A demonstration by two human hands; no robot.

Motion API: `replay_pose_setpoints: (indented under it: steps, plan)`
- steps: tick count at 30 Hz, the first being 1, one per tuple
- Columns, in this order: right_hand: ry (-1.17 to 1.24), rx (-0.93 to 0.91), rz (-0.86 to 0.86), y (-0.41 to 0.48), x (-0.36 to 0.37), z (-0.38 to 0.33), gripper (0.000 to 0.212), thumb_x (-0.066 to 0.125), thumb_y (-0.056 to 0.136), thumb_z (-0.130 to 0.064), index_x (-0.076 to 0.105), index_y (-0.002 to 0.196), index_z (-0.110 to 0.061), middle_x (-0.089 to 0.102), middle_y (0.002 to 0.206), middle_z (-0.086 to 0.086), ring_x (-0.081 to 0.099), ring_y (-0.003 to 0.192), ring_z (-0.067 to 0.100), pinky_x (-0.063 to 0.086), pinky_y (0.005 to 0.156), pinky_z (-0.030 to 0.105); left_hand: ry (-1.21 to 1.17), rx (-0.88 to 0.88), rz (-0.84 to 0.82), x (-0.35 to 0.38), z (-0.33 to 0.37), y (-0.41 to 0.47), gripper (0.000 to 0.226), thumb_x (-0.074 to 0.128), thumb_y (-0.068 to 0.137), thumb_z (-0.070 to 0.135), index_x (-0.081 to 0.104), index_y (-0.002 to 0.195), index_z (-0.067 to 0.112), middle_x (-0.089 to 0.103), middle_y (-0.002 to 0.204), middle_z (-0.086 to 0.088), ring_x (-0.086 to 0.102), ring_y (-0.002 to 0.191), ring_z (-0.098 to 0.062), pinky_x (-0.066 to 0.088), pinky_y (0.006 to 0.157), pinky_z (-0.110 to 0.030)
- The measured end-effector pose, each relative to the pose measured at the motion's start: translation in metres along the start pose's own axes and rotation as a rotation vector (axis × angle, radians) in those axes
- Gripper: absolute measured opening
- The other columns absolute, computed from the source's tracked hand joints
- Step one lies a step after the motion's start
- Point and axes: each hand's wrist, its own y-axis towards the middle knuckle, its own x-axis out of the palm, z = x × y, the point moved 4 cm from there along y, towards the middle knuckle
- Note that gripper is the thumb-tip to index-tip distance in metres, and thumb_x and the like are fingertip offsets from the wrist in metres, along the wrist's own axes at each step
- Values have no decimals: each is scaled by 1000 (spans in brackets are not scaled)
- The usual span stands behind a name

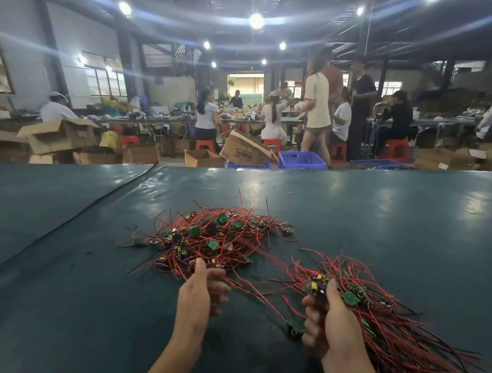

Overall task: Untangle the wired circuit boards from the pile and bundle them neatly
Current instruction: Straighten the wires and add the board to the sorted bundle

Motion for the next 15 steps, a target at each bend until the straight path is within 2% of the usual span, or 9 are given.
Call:
replay_pose_setpoints:
  steps: [1,3,5,6,7,10,12,15]
  plan:
    - [57,15,0,0,0,0,65,38,95,-57,62,62,-7,35,42,-3,25,29,8,21,32,16,85,79,44,-6,1,3,49,36,97,51,67,85,15,67,70,-1,59,61,-13,45,57,-30]
    - [150,33,-7,-1,0,-2,61,35,97,-56,64,73,-8,35,46,-4,25,31,7,20,32,16,487,322,109,-16,3,6,28,48,95,45,64,84,25,64,79,7,57,74,-7,47,68,-32]
    - [243,39,-33,-4,0,-4,59,35,96,-57,66,85,-9,38,48,-4,25,31,7,21,33,16,819,530,182,-20,5,6,8,61,90,33,65,92,27,60,95,11,54,92,-11,46,80,-31]
    - [279,29,-44,-4,0,-5,59,35,96,-59,67,89,-9,40,48,-4,26,31,8,23,32,16,916,579,204,-22,5,7,12,63,88,30,65,98,25,59,104,10,53,98,-15,45,84,-32]
    - [299,11,-49,-5,0,-7,61,35,95,-61,68,93,-10,43,49,-4,28,32,8,24,32,17,1007,577,215,-23,3,9,19,63,87,32,65,104,25,57,112,9,52,105,-17,43,89,-33]
    - [284,-49,-53,-8,0,-10,64,33,93,-64,69,102,-12,48,52,-4,31,34,9,27,33,18,1286,403,176,-31,-6,17,35,51,92,43,54,123,29,50,126,7,47,115,-17,37,96,-33]
    - [249,-59,-60,-9,2,-8,61,34,94,-62,68,104,-12,48,53,-4,32,35,8,26,34,18,1330,342,147,-37,-10,22,32,48,94,41,55,122,27,56,118,5,51,109,-17,40,92,-30]
    - [214,-57,-71,-9,5,-5,57,35,95,-59,67,103,-12,46,53,-4,31,35,7,25,33,18,1178,402,148,-40,-7,24,22,52,94,28,67,109,21,66,99,5,59,93,-15,48,84,-30]
